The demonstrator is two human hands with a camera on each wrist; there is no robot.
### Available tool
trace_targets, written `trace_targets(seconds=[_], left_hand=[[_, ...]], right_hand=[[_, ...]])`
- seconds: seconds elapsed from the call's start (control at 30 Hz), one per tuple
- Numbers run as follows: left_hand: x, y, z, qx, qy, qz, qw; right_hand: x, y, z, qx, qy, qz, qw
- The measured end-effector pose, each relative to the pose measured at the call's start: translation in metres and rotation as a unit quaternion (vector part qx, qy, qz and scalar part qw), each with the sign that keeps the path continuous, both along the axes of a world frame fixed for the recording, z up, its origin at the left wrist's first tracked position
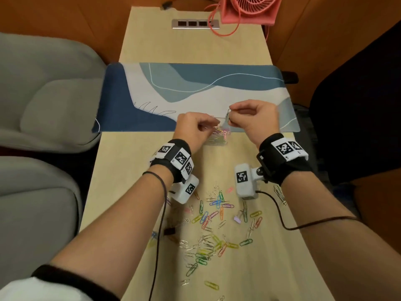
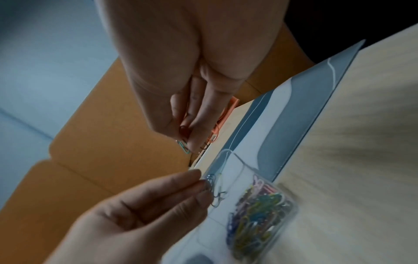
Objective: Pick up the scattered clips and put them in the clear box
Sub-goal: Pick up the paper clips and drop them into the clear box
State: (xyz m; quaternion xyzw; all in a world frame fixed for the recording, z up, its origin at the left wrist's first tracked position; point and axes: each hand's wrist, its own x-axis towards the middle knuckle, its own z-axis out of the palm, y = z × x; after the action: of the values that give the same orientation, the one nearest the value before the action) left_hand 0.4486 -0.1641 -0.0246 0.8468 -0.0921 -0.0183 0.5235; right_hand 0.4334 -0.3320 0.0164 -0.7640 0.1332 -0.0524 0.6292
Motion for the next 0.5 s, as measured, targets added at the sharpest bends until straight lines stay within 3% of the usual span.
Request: trace_targets(seconds=[0.1, 0.23, 0.4, 0.5], left_hand=[[-0.003, 0.0, -0.003, 0.045, -0.008, -0.004, 0.999], [-0.008, 0.008, -0.001, 0.021, -0.042, 0.015, 0.999], [-0.03, 0.026, 0.005, 0.004, -0.108, 0.052, 0.993], [-0.059, 0.035, 0.007, 0.005, -0.103, 0.037, 0.994]], right_hand=[[-0.001, 0.005, -0.009, -0.116, -0.026, 0.036, 0.992], [-0.001, 0.012, -0.014, -0.218, -0.063, 0.092, 0.97], [-0.001, 0.016, -0.022, -0.34, -0.06, 0.155, 0.926], [-0.005, 0.022, -0.019, -0.413, -0.05, 0.189, 0.89]])
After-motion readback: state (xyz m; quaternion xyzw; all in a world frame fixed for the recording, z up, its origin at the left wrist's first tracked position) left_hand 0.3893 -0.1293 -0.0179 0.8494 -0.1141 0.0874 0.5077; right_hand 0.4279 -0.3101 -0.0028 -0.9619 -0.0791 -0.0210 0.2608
